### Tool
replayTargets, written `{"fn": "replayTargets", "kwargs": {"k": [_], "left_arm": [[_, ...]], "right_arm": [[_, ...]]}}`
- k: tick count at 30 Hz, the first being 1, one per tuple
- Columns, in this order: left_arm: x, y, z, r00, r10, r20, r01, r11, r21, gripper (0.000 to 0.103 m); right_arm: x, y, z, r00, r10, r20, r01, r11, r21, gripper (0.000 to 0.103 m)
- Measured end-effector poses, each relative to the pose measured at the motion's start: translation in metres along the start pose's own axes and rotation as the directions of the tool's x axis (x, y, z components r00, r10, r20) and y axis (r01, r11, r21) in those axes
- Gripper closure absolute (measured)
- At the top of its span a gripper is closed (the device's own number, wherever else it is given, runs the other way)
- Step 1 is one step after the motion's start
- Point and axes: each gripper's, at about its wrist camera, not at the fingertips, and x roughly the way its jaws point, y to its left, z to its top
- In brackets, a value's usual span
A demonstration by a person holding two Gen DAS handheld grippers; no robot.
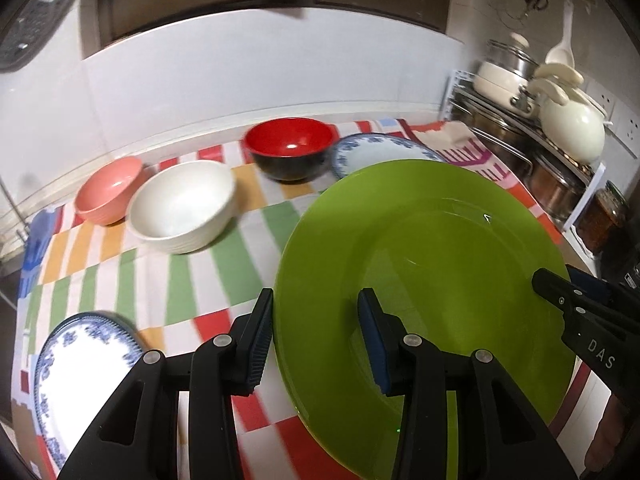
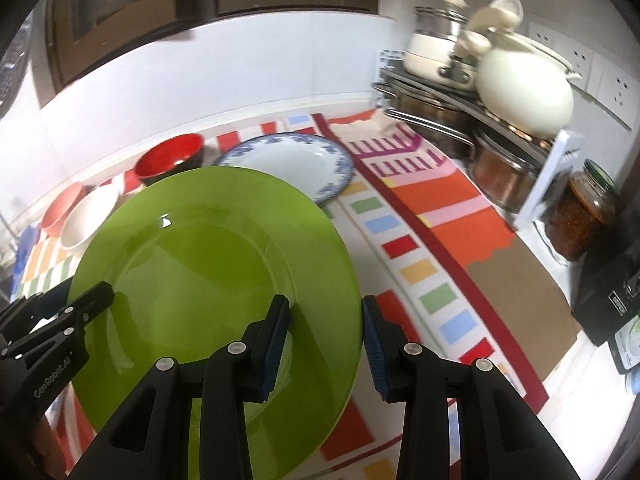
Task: Organize plates and bowls
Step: 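Carry the green plate with both grippers toward the large blue-and-white plate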
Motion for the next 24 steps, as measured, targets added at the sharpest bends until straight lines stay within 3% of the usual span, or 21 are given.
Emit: {"fn": "replayTargets", "kwargs": {"k": [14,24], "left_arm": [[-0.038,0.087,-0.026,0.992,0.121,0.026,-0.117,0.986,-0.115,0.062],[-0.065,0.151,-0.049,0.977,0.211,0.016,-0.203,0.957,-0.206,0.062]], "right_arm": [[-0.016,0.086,-0.003,0.993,0.115,0.012,-0.113,0.987,-0.117,0.065],[-0.027,0.153,-0.015,0.98,0.2,0.004,-0.195,0.957,-0.213,0.065]]}}
